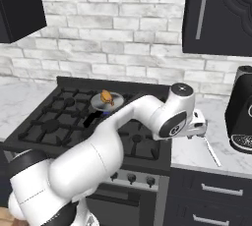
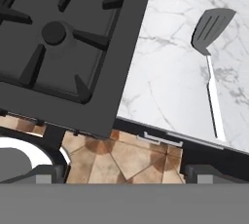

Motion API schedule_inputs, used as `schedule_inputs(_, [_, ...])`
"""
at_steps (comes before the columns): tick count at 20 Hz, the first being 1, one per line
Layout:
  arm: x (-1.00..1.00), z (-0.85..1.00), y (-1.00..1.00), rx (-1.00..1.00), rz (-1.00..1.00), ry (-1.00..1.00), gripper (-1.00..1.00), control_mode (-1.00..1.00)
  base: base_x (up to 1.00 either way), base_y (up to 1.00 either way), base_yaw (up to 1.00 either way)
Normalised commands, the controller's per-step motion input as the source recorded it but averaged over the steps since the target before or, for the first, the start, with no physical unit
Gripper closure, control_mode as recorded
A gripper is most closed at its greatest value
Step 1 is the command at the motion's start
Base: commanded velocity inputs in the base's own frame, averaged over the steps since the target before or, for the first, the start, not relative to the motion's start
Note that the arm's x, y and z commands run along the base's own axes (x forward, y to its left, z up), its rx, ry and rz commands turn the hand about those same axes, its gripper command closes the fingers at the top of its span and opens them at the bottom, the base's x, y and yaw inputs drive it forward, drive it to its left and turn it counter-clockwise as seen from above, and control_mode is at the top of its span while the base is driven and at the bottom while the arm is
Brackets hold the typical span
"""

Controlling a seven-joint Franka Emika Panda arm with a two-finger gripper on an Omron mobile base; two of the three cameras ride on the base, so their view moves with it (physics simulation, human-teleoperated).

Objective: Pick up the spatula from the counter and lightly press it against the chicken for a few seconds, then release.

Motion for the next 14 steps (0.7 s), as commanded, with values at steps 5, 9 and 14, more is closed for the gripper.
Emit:
schedule_inputs(5, [0.23, -0.19, -0.17, 0.00, 0.00, 0.06, -1.00, -1.00, 0.00, 0.00, 0.00])
schedule_inputs(9, [0.20, -0.18, -0.21, 0.00, 0.00, 0.03, -1.00, -1.00, 0.00, 0.00, 0.00])
schedule_inputs(14, [0.07, -0.08, -0.21, 0.00, 0.00, 0.00, -1.00, -1.00, 0.00, 0.00, 0.00])
